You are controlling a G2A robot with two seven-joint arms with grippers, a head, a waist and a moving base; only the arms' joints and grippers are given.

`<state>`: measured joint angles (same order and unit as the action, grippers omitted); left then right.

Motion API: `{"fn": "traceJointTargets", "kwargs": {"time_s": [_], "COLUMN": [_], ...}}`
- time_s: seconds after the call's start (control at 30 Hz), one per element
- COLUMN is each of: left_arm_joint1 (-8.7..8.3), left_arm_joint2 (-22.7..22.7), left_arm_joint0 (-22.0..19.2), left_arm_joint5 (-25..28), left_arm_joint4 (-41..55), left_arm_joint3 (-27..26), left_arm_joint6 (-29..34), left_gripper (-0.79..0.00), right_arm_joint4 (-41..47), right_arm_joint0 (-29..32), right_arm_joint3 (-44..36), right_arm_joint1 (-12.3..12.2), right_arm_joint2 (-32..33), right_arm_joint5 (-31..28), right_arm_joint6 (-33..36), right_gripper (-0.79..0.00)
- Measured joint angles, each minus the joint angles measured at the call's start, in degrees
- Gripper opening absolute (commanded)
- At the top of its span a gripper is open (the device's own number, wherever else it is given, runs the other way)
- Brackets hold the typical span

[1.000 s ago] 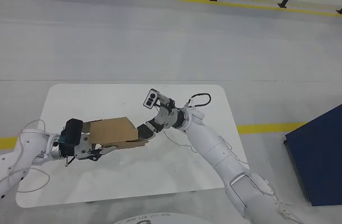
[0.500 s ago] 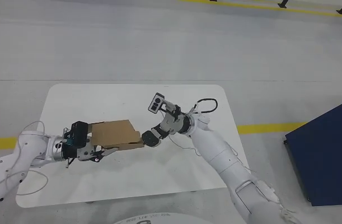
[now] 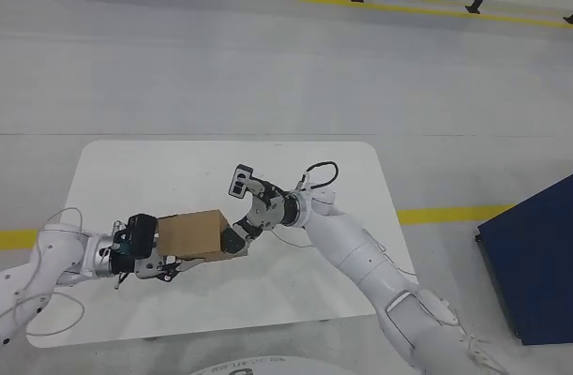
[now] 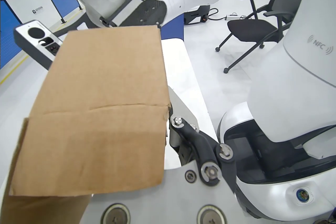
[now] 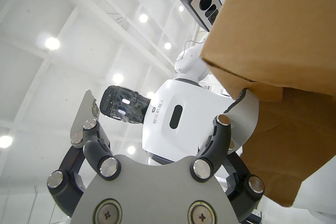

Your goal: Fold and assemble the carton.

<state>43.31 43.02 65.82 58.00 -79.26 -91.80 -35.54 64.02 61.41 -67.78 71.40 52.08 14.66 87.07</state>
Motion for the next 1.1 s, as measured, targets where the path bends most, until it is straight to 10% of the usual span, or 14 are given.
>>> {"fn": "traceJointTargets", "kwargs": {"time_s": [1.1], "left_arm_joint1": [-0.78], "left_arm_joint2": [-2.35], "left_arm_joint0": [-1.65], "left_arm_joint5": [0.01], "left_arm_joint4": [9.98], "left_arm_joint3": [6.22], "left_arm_joint6": [-10.87], "left_gripper": [-0.785], "right_arm_joint4": [7.1], "right_arm_joint0": [4.79], "right_arm_joint3": [-4.68], "right_arm_joint1": [-2.22], "right_arm_joint2": [10.62], "right_arm_joint5": [-3.03], "right_arm_joint6": [-1.95], "right_gripper": [0.0]}}
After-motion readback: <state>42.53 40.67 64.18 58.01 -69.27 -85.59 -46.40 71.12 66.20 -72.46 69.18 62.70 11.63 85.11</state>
